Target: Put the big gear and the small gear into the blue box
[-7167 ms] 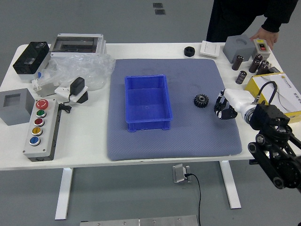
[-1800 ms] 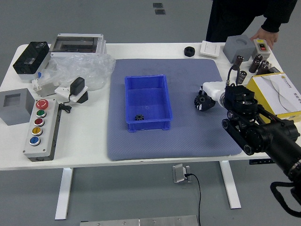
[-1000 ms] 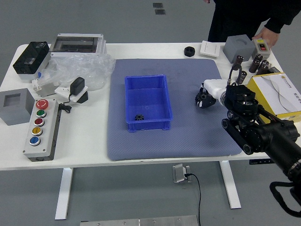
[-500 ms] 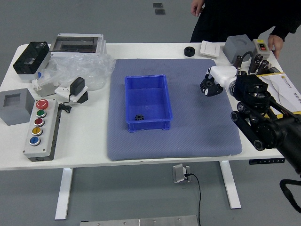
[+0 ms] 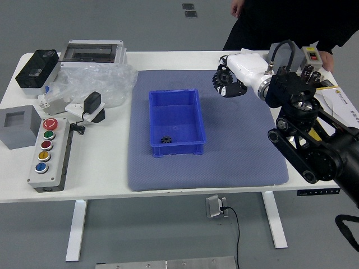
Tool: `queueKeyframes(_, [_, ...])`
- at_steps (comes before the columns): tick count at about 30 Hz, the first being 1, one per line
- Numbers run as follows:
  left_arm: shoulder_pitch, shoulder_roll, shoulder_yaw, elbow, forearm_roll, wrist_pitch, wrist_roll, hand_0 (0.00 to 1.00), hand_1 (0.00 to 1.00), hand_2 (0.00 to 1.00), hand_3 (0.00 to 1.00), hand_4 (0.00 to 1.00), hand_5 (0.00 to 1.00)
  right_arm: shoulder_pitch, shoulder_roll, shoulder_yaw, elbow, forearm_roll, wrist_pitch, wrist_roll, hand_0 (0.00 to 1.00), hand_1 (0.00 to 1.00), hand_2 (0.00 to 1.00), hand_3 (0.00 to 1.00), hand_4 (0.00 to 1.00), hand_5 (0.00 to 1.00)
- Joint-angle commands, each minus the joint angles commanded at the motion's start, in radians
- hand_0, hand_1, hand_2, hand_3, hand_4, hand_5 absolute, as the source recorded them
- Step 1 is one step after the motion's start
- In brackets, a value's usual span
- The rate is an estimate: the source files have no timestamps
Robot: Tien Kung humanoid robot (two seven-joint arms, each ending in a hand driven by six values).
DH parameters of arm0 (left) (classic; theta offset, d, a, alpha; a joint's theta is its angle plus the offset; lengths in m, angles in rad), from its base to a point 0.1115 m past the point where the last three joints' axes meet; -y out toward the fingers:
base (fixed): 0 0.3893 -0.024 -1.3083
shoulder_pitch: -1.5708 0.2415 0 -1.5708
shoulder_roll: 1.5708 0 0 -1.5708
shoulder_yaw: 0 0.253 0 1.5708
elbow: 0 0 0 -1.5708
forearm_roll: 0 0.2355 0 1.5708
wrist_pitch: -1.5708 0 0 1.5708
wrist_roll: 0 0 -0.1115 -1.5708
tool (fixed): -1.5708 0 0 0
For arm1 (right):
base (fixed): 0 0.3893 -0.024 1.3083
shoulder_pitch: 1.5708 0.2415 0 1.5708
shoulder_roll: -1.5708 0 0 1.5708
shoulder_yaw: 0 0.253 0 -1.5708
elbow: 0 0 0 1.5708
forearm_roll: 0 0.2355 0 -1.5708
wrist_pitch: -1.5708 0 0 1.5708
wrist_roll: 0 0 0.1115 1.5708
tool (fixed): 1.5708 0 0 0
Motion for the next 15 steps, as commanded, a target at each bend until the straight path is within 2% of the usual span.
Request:
queueKeyframes(4, [0.001,-0.002,0.002,0.0,0.002,-0.001,0.0,0.908,0.898,0.908,0.884,0.863,0.563,0.006,0.038,-0.026,0.022,0.0,-0.006,0.003,0.487,0.37,0.414,0.45,0.534,0.13])
queueKeyframes(10, [0.001,-0.007,0.008,0.0,0.004,-0.003,0.001,0.908,0.898,0.908,0.885,0.863,0.565,-0.001,0.097,-0.069,-0.03,0.008,-0.028,0.014,0.493,0.375,0.415,0.448,0.535,0.131])
queueKeyframes(15, [0.002,-0.009,0.01,0.0,0.007,-0.004,0.001,0.908,0.898,0.908,0.886,0.863,0.564,-0.008,0.118,-0.096,-0.063,0.02,-0.035,0.018,0.508,0.383,0.419,0.452,0.538,0.129])
